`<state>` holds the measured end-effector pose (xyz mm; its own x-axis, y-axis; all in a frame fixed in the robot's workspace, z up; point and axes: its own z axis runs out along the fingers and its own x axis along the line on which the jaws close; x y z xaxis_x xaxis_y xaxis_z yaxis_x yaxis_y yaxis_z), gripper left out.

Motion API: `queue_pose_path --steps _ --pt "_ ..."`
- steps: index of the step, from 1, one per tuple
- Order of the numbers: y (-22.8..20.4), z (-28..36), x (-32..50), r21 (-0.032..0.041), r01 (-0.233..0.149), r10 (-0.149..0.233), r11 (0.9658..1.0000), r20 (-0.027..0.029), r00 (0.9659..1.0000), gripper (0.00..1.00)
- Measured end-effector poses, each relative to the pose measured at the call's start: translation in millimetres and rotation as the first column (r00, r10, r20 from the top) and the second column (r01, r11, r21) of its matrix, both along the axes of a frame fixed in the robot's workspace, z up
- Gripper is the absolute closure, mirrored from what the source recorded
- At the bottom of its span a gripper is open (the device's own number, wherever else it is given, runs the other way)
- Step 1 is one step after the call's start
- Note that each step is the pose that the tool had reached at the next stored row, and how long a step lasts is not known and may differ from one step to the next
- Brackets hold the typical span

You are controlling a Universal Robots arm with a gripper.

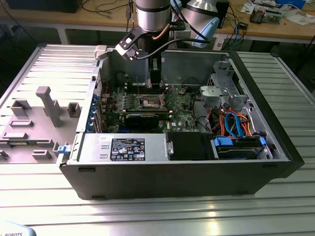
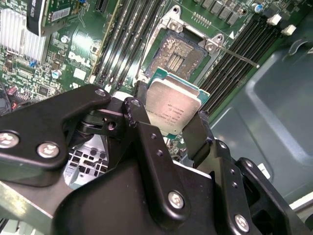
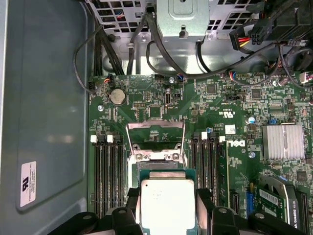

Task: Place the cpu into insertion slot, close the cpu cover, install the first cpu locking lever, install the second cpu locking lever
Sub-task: 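Place the cpu into insertion slot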

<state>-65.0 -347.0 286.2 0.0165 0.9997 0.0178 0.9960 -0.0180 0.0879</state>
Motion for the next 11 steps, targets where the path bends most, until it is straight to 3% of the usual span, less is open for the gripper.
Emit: queue_pose_path --steps 11 --pt "0.0 -0.1 -0.5 0.0000 0.000 0.000 1.0000 0.0000 1.0000 0.46"
